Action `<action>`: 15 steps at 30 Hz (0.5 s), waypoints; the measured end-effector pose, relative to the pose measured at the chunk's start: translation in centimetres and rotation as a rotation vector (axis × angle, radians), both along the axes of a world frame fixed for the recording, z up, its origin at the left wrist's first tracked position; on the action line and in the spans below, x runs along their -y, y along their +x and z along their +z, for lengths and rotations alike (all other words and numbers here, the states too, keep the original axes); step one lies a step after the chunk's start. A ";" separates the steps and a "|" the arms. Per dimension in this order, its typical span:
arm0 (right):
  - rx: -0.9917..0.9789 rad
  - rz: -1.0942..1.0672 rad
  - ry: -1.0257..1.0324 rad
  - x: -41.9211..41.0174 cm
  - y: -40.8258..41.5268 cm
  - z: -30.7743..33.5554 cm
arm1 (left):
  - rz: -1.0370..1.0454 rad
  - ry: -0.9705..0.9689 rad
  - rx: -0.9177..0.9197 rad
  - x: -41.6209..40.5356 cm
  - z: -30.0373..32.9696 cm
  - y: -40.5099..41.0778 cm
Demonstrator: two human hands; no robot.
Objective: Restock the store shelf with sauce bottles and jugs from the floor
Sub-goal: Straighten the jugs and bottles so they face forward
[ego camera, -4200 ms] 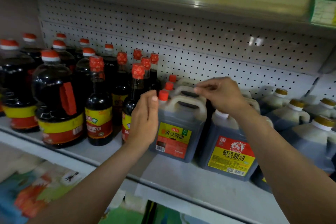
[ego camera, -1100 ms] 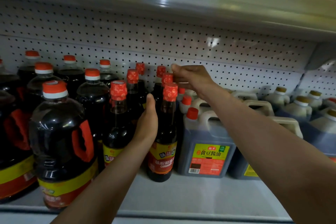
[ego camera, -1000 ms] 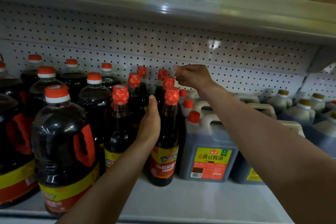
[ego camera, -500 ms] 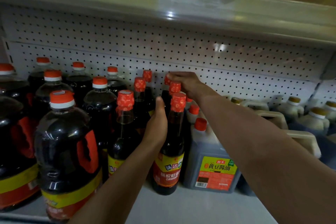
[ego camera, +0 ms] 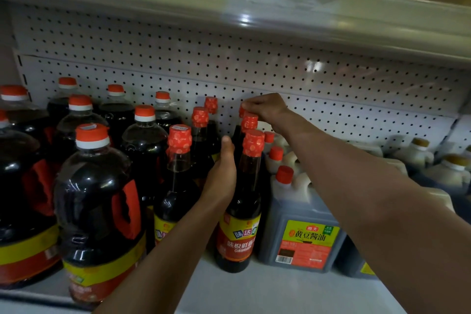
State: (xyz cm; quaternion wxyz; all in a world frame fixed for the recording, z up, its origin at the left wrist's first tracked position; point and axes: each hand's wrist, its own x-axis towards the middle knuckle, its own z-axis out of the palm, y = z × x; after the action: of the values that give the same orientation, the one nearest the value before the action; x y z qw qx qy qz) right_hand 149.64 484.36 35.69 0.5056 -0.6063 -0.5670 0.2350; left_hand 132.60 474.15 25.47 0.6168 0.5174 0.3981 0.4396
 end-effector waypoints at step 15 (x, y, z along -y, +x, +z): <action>0.027 -0.142 0.018 3.2 -1.3 1.6 | 0.092 0.327 -0.086 5.1 4.5 -2.8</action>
State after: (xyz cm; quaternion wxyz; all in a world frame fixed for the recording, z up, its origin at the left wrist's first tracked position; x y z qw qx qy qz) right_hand 148.35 481.16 37.30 0.5187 -0.6438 -0.5312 0.1852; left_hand 129.83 469.09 29.96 0.4860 0.6106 0.3705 0.5037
